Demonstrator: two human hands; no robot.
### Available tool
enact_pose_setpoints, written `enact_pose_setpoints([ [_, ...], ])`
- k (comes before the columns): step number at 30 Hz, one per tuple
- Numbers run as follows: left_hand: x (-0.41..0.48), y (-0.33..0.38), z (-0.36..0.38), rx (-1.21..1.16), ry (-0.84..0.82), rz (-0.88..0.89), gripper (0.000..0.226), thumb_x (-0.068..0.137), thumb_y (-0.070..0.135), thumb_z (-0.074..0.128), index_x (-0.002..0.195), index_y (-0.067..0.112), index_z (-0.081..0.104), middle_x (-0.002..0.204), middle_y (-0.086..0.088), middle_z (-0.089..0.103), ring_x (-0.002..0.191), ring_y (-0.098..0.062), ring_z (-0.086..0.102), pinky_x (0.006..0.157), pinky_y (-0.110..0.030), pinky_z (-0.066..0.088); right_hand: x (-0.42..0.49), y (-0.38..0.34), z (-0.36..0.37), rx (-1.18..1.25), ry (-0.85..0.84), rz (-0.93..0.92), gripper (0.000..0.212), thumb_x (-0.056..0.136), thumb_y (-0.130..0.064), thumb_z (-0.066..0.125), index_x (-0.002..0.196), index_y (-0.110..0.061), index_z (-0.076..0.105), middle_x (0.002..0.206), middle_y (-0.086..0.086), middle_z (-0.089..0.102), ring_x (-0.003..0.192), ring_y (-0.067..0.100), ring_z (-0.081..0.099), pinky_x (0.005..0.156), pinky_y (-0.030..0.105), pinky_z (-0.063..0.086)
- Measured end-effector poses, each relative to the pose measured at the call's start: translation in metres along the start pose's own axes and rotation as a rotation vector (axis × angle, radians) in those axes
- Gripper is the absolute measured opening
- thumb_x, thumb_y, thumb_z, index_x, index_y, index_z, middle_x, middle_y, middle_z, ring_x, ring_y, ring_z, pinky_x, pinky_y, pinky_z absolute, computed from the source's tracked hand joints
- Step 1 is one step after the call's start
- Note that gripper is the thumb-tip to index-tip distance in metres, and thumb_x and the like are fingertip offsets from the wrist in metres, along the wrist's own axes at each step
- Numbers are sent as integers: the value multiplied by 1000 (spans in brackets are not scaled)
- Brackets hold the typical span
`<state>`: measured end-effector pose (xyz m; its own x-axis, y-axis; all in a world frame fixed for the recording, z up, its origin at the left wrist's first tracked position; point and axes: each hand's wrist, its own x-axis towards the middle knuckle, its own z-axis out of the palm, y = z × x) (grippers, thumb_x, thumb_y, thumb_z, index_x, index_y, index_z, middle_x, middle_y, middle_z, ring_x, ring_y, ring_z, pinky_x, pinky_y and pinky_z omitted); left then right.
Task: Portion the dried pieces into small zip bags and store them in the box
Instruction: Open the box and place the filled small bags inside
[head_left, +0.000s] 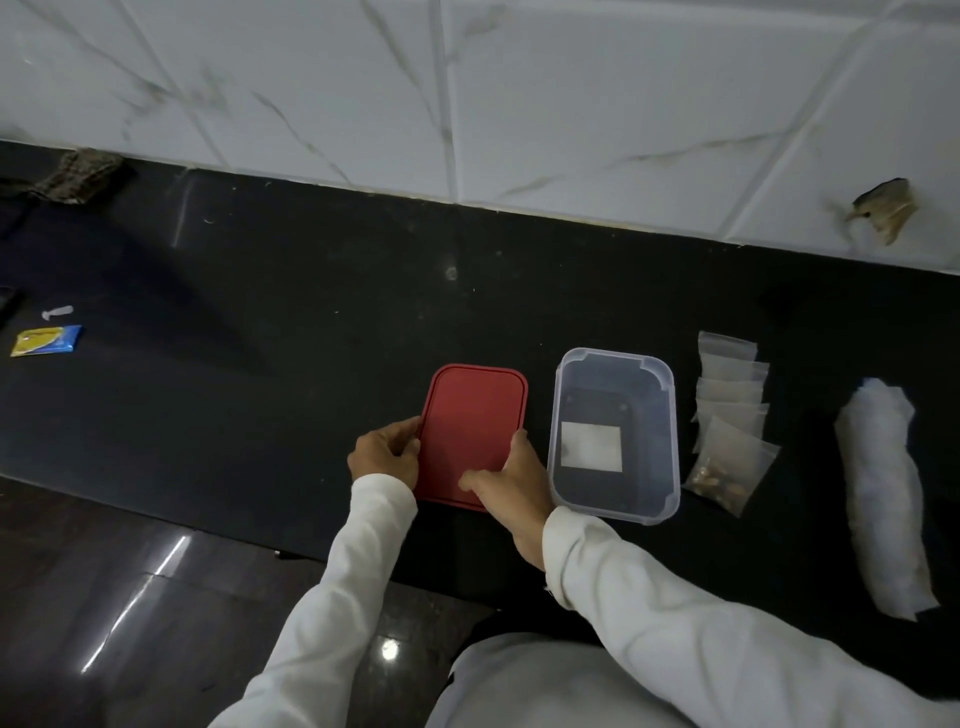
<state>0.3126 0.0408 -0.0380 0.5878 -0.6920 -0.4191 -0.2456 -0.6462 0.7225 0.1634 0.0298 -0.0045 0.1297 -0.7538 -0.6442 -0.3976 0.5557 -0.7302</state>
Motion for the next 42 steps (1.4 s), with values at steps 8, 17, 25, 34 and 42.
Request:
enact_pose_setpoints([
  [8, -13, 6, 0, -45, 6, -8, 32, 95, 7, 62, 125, 16, 70, 122, -1, 70, 117, -16, 63, 98, -16, 39, -8, 0, 3, -68, 49, -53, 87, 71, -21, 71, 144, -18, 25, 142, 2, 40, 127, 22, 45, 104, 41, 45],
  [17, -60, 63, 16, -314, 3, 221, 20, 93, 13, 63, 105, 23, 76, 101, 6, 75, 98, -14, 70, 91, -42, 58, -65, -19, -46, -68, 27, -385, 82, 89, -28, 64, 153, -28, 14, 158, -7, 21, 141, 14, 30, 112, 34, 36],
  [25, -160, 146, 97, -636, -268, 452, 16, 92, 12, 63, 100, 21, 73, 102, -6, 73, 101, -29, 69, 89, -46, 56, -110, -12, -174, 113, 318, -581, 49, 91, -21, 65, 136, -28, 48, 132, -13, 52, 117, -4, 52, 93, 20, 51],
  [34, -228, 147, 269, -286, -647, 220, 15, 97, 20, 61, 109, 25, 68, 105, 6, 71, 102, -10, 67, 100, -36, 53, -70, 97, -307, -91, 764, -329, 35, 91, -24, 63, 124, -29, 55, 121, -15, 53, 114, 5, 53, 97, 28, 48],
  [42, -236, 139, 346, -88, -598, 183, 20, 97, 16, 58, 116, 19, 65, 117, 2, 65, 108, -13, 62, 90, -21, 47, -19, 168, -356, -256, 739, -59, 56, 83, -40, 70, 131, -21, 46, 136, 3, 46, 124, 18, 48, 90, 21, 29],
])
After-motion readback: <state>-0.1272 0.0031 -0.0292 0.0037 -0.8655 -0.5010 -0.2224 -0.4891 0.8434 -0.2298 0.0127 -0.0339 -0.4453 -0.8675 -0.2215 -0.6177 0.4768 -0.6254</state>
